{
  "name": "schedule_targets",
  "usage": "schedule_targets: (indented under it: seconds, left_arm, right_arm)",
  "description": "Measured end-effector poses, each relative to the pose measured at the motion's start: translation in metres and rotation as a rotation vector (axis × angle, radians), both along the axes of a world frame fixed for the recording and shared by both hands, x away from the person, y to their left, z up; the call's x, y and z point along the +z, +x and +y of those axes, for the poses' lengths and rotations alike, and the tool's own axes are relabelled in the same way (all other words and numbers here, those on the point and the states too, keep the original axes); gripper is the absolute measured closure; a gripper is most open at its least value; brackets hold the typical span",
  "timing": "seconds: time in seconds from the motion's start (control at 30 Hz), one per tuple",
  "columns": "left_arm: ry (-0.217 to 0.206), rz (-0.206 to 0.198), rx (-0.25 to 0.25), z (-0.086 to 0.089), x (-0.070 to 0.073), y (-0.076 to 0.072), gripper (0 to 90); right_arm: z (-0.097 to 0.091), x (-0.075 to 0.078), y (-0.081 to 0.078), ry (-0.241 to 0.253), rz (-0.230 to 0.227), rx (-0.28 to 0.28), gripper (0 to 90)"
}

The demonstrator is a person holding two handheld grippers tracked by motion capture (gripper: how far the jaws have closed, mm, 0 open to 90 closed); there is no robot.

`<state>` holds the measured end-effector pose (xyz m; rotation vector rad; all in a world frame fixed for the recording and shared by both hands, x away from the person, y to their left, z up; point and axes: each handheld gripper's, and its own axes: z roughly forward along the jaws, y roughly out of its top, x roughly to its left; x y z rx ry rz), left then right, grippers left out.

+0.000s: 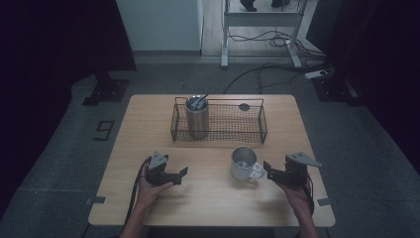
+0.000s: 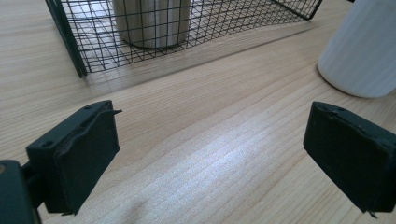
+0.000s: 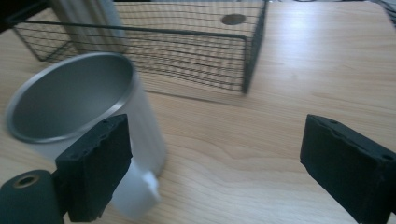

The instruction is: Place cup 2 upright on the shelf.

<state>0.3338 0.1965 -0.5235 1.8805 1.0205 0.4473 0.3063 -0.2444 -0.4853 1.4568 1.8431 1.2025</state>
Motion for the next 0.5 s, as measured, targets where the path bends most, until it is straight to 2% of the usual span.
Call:
schedule_targets:
  seconds: [0.17,0.5]
  left_arm:
    - [0.000,0.008,0.006,0.001,-0.002,-0.001,3.7]
    - [0.018,0.021,-0.003,-0.004,-0.006,-0.002,3.9]
  right_arm:
    - [0.011,0.006,0.000,0.008,-0.005,0.043,7.2]
    - [0.030,0.005,0.007,0.011,0.008,0.092,5.5]
